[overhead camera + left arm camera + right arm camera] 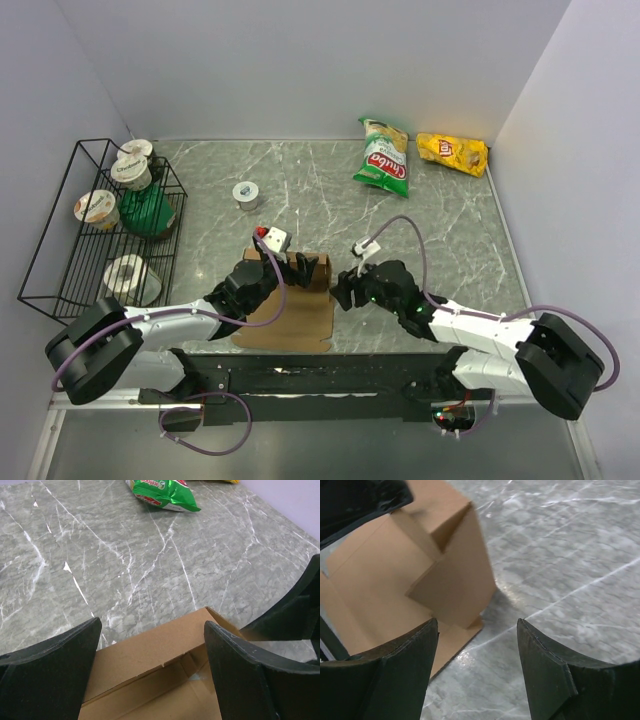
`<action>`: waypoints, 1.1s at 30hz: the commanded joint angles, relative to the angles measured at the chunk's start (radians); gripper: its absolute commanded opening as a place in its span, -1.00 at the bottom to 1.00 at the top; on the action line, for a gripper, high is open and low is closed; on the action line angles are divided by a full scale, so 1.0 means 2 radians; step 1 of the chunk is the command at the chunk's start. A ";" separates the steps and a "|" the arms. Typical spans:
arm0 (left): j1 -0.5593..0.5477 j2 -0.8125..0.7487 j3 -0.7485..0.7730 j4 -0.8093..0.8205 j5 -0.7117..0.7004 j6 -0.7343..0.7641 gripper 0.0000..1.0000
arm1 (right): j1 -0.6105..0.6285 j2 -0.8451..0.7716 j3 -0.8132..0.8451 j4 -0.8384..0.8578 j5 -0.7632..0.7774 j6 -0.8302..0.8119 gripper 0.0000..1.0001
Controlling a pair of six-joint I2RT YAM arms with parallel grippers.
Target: Fold the paper box
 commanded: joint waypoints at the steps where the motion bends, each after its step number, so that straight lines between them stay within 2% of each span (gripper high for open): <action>1: -0.003 0.017 -0.018 -0.080 0.002 -0.018 0.80 | 0.012 0.021 0.014 0.042 0.007 -0.021 0.43; 7: -0.003 0.016 -0.019 -0.082 0.001 -0.017 0.80 | 0.013 0.063 0.039 0.064 0.014 -0.049 0.46; 10: -0.003 0.017 -0.018 -0.083 -0.001 -0.016 0.80 | 0.014 0.063 0.049 0.056 0.014 -0.053 0.30; 13: -0.004 0.020 -0.016 -0.083 0.002 -0.016 0.80 | 0.019 0.041 0.043 0.042 0.027 -0.046 0.25; 16: -0.004 0.020 -0.016 -0.083 0.001 -0.016 0.80 | 0.028 0.001 0.030 0.007 0.044 -0.035 0.36; 20: -0.004 0.016 -0.019 -0.083 0.001 -0.017 0.80 | 0.002 -0.084 0.013 -0.055 0.061 0.004 0.38; 25: -0.003 0.019 -0.017 -0.080 0.002 -0.017 0.80 | -0.047 -0.132 0.023 -0.093 0.051 0.025 0.13; 28: -0.004 0.021 -0.016 -0.080 0.002 -0.017 0.79 | -0.101 -0.112 0.037 -0.095 0.035 0.035 0.03; 33: -0.004 0.020 -0.016 -0.082 0.002 -0.017 0.79 | -0.130 -0.013 0.064 -0.078 0.017 0.017 -0.03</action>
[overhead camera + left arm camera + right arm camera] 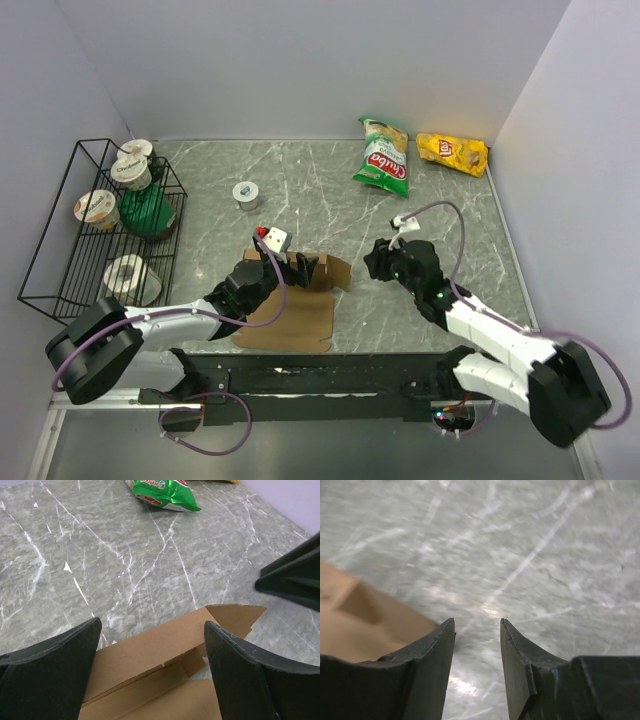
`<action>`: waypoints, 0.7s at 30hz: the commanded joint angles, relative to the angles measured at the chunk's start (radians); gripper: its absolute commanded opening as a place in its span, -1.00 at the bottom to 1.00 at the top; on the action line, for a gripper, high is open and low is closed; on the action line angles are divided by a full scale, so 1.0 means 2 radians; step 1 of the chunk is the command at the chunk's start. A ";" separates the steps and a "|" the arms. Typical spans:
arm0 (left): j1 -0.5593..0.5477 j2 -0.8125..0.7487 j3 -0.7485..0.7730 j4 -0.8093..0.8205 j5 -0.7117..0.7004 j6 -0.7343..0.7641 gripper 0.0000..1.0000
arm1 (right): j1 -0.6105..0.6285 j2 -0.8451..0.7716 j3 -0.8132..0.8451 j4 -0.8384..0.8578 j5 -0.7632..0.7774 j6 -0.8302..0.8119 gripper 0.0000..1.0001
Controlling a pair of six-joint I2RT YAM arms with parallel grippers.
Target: Fold the paper box
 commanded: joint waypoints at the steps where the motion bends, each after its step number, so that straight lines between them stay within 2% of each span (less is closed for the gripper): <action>1: -0.002 0.020 -0.016 -0.082 0.002 -0.019 0.80 | -0.011 0.069 0.033 0.015 -0.037 -0.015 -0.01; 4: -0.002 0.022 -0.015 -0.084 0.001 -0.020 0.79 | -0.002 0.100 0.018 0.066 -0.105 -0.048 0.02; 8: -0.003 0.021 -0.016 -0.084 0.001 -0.018 0.80 | 0.015 0.096 -0.003 0.115 -0.141 -0.076 0.04; 16: -0.003 0.028 -0.011 -0.085 0.002 -0.017 0.80 | 0.025 0.128 0.013 0.123 -0.213 -0.113 0.05; 21: -0.003 0.029 -0.010 -0.084 0.002 -0.016 0.80 | 0.046 0.135 0.017 0.128 -0.220 -0.123 0.08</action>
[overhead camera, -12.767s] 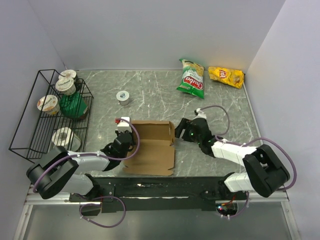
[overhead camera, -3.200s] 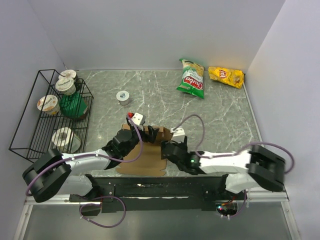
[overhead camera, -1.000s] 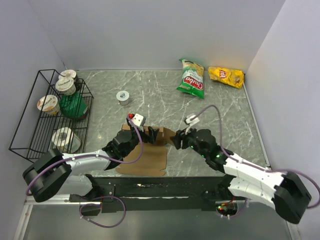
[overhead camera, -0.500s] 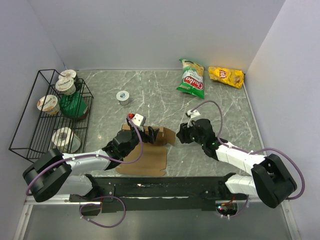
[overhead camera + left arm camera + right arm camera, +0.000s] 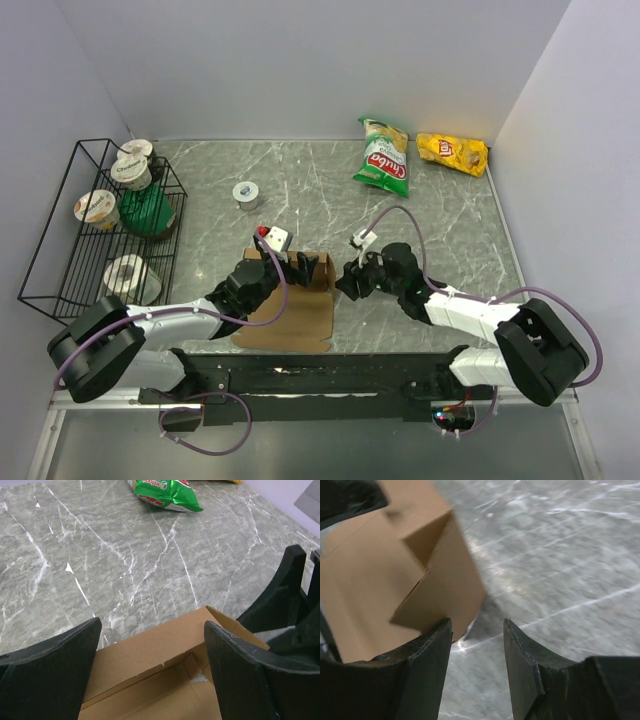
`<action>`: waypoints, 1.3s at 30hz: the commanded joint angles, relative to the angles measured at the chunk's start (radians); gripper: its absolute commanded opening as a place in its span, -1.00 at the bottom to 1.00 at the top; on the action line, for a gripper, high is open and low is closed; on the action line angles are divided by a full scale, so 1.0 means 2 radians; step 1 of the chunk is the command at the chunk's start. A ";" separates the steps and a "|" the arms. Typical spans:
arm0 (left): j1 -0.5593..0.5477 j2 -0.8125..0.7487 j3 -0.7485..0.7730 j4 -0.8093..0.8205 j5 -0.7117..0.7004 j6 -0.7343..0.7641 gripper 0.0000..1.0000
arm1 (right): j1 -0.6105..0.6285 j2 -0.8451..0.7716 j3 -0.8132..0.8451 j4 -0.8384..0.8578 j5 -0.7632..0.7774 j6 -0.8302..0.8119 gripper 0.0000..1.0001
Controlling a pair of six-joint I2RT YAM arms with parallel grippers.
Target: Fold the paper box
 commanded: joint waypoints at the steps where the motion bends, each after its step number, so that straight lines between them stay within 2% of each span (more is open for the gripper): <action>1: -0.002 0.023 -0.014 -0.087 0.006 -0.018 0.80 | 0.020 0.007 0.020 0.037 -0.025 -0.020 0.08; 23: -0.003 0.027 -0.012 -0.090 0.005 -0.016 0.80 | 0.033 0.089 0.061 0.117 -0.024 -0.028 0.11; 31: -0.003 0.027 -0.012 -0.091 0.006 -0.016 0.80 | 0.051 0.108 0.064 0.144 -0.003 -0.013 0.11; 39: -0.003 0.027 -0.011 -0.091 0.008 -0.016 0.79 | 0.057 0.106 0.057 0.159 0.043 -0.009 0.02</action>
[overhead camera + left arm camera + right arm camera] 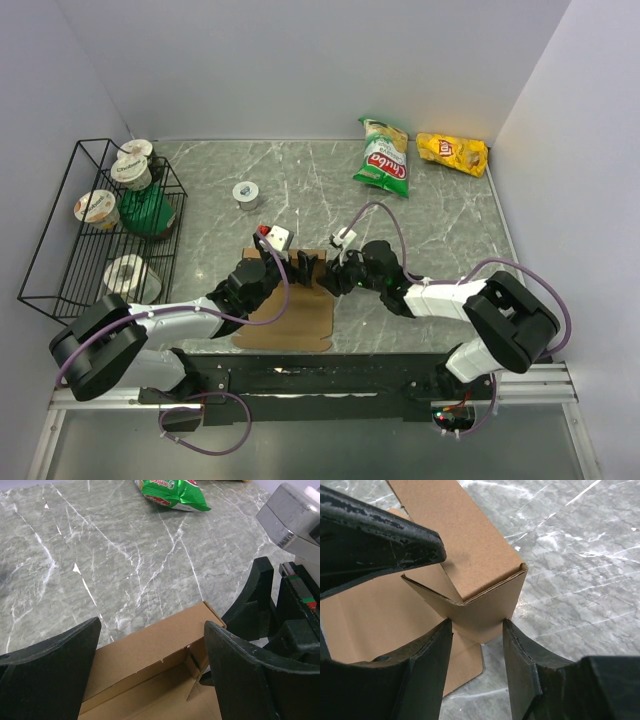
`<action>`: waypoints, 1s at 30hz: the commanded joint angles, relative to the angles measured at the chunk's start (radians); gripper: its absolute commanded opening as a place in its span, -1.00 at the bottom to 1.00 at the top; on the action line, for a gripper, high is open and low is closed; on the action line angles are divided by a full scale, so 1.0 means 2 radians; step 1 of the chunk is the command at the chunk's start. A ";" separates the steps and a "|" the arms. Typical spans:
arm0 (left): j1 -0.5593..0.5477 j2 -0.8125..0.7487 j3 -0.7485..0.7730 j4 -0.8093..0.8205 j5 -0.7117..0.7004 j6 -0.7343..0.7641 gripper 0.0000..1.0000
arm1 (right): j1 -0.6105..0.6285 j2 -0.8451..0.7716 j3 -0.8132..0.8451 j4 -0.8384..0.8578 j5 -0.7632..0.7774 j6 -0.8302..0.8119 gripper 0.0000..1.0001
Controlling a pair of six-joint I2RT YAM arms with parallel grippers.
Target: Fold the paper box
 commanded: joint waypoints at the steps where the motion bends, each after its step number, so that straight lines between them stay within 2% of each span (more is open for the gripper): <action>1: -0.004 0.021 -0.015 -0.090 0.020 -0.026 0.79 | 0.010 0.000 0.017 0.065 0.043 0.003 0.02; 8: -0.004 0.017 -0.018 -0.089 0.019 -0.027 0.79 | 0.024 0.014 0.012 0.107 0.095 0.015 0.09; 15: -0.004 0.014 -0.020 -0.089 0.020 -0.027 0.78 | 0.038 0.039 0.020 0.138 0.136 0.024 0.06; 18: -0.004 0.012 -0.021 -0.089 0.019 -0.027 0.78 | 0.046 0.052 0.025 0.150 0.154 0.027 0.01; 23: -0.004 0.009 -0.021 -0.088 0.021 -0.027 0.77 | 0.055 0.071 0.027 0.170 0.188 0.034 -0.18; 30: -0.004 0.007 -0.023 -0.087 0.021 -0.029 0.77 | 0.063 0.085 0.038 0.159 0.239 0.052 -0.32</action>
